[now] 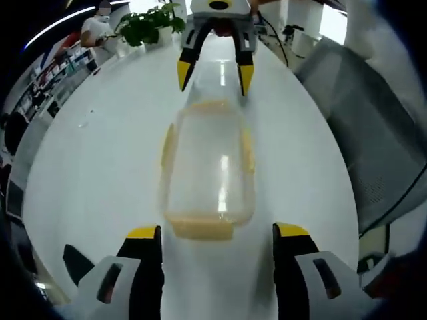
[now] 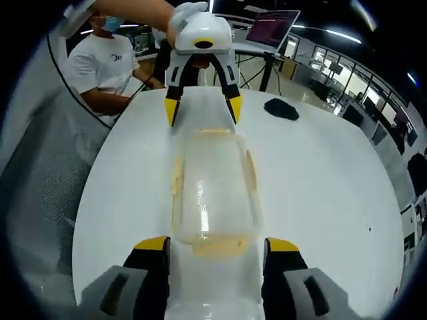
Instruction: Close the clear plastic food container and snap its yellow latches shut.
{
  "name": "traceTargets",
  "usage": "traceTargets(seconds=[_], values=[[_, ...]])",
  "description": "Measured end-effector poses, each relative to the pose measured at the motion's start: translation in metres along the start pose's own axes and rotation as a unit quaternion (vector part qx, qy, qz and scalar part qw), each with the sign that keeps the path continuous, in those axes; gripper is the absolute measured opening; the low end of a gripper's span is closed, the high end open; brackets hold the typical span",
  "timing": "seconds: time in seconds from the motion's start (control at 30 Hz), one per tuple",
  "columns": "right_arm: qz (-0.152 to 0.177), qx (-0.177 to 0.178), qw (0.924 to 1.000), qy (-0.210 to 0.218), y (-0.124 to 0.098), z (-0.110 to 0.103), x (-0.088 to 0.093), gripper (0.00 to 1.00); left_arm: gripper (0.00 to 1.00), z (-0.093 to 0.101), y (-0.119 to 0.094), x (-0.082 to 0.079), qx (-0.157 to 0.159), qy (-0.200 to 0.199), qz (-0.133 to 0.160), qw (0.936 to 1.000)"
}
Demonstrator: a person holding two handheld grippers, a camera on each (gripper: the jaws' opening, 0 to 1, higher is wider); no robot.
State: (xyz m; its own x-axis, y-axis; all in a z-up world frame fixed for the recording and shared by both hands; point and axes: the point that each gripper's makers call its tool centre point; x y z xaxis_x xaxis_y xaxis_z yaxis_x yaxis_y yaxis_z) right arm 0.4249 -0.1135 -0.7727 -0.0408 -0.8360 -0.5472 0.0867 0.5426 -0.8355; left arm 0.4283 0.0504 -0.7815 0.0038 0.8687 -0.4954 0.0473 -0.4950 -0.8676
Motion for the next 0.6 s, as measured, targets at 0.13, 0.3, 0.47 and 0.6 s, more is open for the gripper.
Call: traceTargets(seconds=[0.13, 0.3, 0.47, 0.6], values=[[-0.012, -0.006, 0.9999, -0.006, 0.005, 0.0, 0.004, 0.52, 0.65, -0.001, 0.002, 0.001, 0.003, 0.002, -0.001, 1.0], [-0.02, -0.012, 0.9996, -0.013, 0.009, 0.001, 0.007, 0.5, 0.62, -0.001, 0.006, 0.002, 0.007, 0.003, -0.003, 1.0], [-0.042, -0.014, 0.999, -0.006, 0.013, 0.005, 0.014, 0.49, 0.59, -0.003, 0.009, 0.001, 0.011, 0.004, -0.004, 0.9999], [-0.046, -0.023, 0.9986, -0.011, 0.017, 0.003, 0.016, 0.48, 0.59, -0.005, 0.009, 0.001, 0.007, 0.009, -0.004, 0.9999]])
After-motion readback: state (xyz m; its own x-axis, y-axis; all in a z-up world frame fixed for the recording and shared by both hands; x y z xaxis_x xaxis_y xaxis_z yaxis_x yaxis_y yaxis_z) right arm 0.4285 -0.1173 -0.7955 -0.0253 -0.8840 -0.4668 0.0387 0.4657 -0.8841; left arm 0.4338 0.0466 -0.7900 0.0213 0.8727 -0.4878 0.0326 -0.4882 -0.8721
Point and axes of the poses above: the point that each gripper's makers call its tool centre point, and the gripper's own axes: y roughly forward along the fingers, z roughly to its right, x roughly out of its underside, and after that the axes turned 1 degree about -x, right-handed
